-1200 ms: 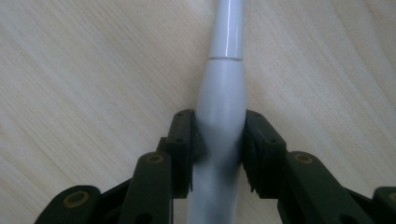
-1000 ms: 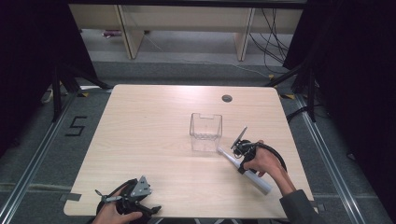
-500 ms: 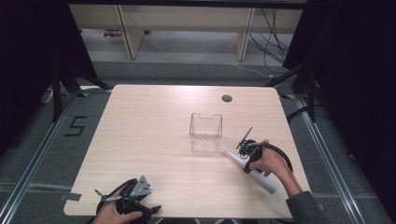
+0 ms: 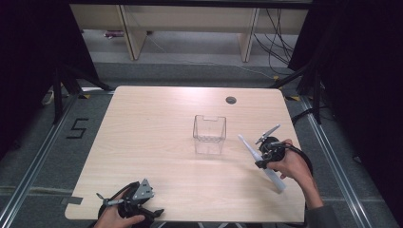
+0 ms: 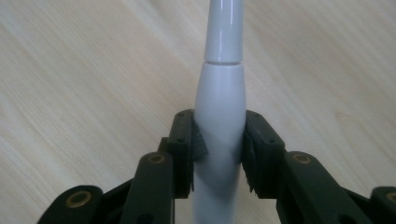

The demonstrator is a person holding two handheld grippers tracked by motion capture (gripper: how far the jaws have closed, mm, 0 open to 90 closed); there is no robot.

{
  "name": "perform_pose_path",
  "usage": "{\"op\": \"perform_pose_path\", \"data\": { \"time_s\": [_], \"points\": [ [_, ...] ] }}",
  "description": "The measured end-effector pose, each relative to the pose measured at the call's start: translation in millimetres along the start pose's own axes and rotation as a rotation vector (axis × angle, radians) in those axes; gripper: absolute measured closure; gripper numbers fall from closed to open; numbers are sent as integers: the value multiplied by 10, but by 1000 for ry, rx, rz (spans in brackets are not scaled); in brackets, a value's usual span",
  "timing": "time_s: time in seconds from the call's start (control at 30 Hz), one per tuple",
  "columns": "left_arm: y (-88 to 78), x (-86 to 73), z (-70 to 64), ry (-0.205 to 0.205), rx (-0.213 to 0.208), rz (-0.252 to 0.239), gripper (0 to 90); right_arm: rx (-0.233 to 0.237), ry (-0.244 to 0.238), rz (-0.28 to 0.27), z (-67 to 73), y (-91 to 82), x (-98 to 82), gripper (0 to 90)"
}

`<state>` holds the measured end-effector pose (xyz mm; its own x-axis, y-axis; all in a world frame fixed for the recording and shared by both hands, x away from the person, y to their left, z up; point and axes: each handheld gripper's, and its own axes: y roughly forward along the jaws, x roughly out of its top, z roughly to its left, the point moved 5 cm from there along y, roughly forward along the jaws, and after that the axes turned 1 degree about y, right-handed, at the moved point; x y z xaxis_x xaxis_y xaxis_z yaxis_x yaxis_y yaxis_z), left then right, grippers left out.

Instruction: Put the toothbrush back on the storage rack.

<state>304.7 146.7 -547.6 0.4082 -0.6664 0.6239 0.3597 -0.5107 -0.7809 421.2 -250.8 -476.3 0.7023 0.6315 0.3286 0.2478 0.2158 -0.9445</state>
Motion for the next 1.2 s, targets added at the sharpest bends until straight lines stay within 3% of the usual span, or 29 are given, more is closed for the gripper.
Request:
{"op": "perform_pose_path", "data": {
  "time_s": [0.03, 0.07, 0.1, 0.13, 0.23, 0.3, 0.33, 0.37, 0.43, 0.47, 0.5, 0.53, 0.57, 0.6, 0.7, 0.73, 0.8, 1.0, 1.03, 1.1, 1.2],
  "points": [
    [1, -4, -9, -11, 4, -5, 157, -14, -21, -24, -29, -24, 1, 669],
    [3, -3, -12, -14, 3, -5, 156, -17, -12, -35, -38, -58, -9, 669],
    [5, -4, -4, -9, -2, 5, 157, -18, 36, -36, -22, -103, -24, 669],
    [2, -1, 5, 11, -4, 6, 157, -8, 18, -74, -47, -143, -18, 669],
    [4, -4, -1, 7, -5, 7, 157, -15, 72, -137, -77, -241, -3, 669],
    [1, -2, 2, 6, -4, 6, 157, -21, 60, -203, -122, -302, 19, 669],
    [3, -2, 2, 7, -1, 2, 157, -17, 81, -237, -124, -312, 32, 669],
    [3, -1, -1, 5, 1, -3, 157, -34, 51, -285, -168, -311, 57, 669],
    [3, -3, 1, 7, -4, 7, 157, -27, 69, -317, -203, -341, 74, 669],
    [2, -3, 2, 8, -4, 7, 157, -26, 101, -346, -204, -358, 89, 669],
    [3, -2, 2, 7, -3, 5, 157, -35, 90, -379, -235, -347, 106, 669],
    [4, -1, -2, 5, 4, -4, 157, -41, 84, -384, -256, -373, 111, 669],
    [4, -3, -1, 5, 0, -1, 157, -41, 100, -412, -265, -384, 127, 669],
    [4, -4, -6, -1, 1, -2, 157, -26, 126, -404, -251, -405, 124, 669],
    [5, -4, -1, 7, -6, 7, 156, -50, 117, -503, -316, -444, 170, 669],
    [4, -2, 0, 7, -5, 7, 157, -47, 137, -532, -335, -458, 191, 669],
    [0, -3, -2, -4, -2, 4, 157, -31, 170, -554, -352, -481, 205, 668],
    [-5, 3, 4, -3, 6, -8, 157, -58, 150, -631, -409, -539, 287, 668],
    [-4, 2, 4, -3, 7, -8, 157, -36, 182, -632, -373, -552, 297, 669],
    [-4, 2, 4, -4, 8, -8, 157, -65, 152, -666, -407, -573, 337, 669],
    [-4, 3, 4, -3, 6, -8, 157, -52, 181, -671, -397, -594, 390, 669]
  ]
}}
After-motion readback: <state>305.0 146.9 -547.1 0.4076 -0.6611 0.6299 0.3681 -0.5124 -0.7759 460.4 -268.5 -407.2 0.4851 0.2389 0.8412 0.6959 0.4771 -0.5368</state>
